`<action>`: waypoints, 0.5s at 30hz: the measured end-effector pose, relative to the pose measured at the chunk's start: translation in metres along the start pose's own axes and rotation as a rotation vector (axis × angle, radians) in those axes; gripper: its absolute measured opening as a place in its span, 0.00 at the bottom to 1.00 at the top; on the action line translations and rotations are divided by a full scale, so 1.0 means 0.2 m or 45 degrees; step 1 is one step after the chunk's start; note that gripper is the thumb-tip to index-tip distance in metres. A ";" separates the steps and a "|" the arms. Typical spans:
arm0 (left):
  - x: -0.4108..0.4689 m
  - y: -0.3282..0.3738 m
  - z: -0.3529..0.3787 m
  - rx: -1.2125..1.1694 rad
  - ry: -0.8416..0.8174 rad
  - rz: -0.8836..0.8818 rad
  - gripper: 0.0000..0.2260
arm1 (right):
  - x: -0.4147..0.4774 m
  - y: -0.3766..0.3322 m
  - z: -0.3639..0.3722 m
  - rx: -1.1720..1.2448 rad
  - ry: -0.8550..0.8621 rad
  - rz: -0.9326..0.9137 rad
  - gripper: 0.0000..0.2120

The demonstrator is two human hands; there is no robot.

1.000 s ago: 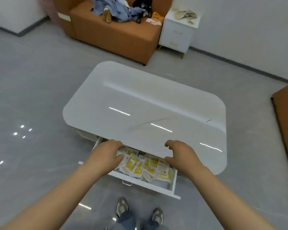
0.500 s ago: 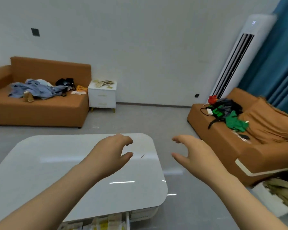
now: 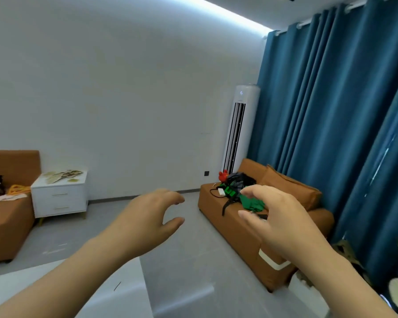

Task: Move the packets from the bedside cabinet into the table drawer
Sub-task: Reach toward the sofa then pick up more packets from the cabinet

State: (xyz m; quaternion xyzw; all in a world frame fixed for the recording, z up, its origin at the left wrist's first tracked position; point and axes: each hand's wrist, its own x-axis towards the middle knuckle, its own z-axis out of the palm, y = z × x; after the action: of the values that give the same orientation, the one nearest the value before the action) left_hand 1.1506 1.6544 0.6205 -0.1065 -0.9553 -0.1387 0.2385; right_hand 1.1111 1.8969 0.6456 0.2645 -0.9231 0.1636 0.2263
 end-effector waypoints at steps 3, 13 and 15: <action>0.20 0.09 0.04 -0.021 0.038 0.066 0.17 | 0.05 0.15 -0.07 0.002 0.083 0.041 0.18; 0.87 0.12 0.31 -0.061 0.151 0.179 0.18 | 0.47 0.61 -0.01 -0.021 0.164 0.058 0.16; 1.03 0.09 0.36 -0.048 0.172 0.186 0.18 | 0.62 0.71 0.02 -0.033 0.176 0.055 0.16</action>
State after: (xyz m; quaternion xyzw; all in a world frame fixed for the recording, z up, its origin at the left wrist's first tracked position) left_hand 0.9471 1.7218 0.6634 -0.1709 -0.9238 -0.1457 0.3100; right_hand 0.9361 1.9574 0.6791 0.2296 -0.9128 0.1743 0.2894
